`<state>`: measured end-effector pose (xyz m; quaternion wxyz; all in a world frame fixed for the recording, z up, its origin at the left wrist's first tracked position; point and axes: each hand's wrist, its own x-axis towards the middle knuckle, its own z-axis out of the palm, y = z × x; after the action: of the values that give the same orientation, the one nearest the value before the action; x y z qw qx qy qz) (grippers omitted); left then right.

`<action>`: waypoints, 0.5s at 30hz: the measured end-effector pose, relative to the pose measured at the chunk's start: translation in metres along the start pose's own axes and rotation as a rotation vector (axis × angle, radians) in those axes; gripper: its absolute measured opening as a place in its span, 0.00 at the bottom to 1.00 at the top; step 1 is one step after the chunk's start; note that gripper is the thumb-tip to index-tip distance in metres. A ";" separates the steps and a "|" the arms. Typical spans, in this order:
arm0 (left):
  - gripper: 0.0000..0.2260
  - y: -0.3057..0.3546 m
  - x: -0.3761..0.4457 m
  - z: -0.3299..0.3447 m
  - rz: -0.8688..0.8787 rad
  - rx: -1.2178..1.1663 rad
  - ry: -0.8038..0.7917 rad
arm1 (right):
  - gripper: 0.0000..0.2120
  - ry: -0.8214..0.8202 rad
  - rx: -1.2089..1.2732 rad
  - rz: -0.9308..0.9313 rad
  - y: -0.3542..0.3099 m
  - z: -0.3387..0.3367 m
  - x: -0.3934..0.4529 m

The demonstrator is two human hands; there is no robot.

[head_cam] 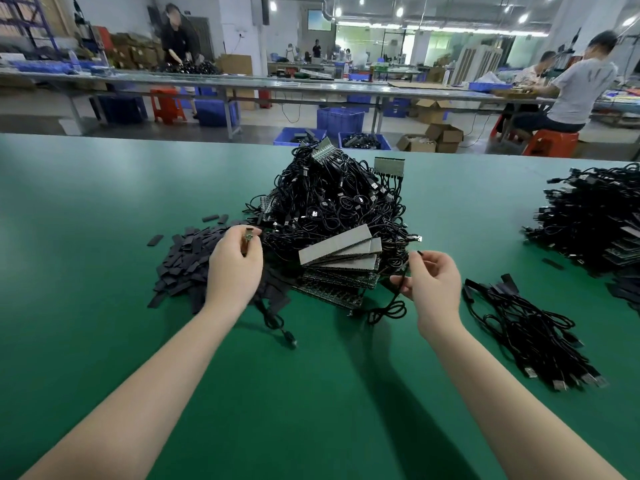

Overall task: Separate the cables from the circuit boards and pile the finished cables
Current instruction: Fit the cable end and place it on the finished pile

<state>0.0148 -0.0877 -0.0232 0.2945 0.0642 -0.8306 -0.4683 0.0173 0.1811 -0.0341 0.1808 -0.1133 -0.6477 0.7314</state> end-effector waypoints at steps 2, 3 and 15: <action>0.09 -0.003 0.001 -0.005 0.152 0.270 -0.112 | 0.04 -0.011 -0.019 0.015 0.002 0.003 -0.002; 0.11 -0.002 -0.001 -0.006 0.185 0.398 -0.184 | 0.03 -0.024 -0.023 0.020 0.002 0.005 -0.003; 0.43 -0.010 -0.056 0.035 0.098 0.438 -0.879 | 0.03 -0.316 0.173 0.107 -0.026 0.041 -0.030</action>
<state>0.0401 -0.0459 -0.0689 -0.0825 -0.1180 -0.9572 -0.2510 0.0312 0.1336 -0.0047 0.0466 -0.0155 -0.5957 0.8017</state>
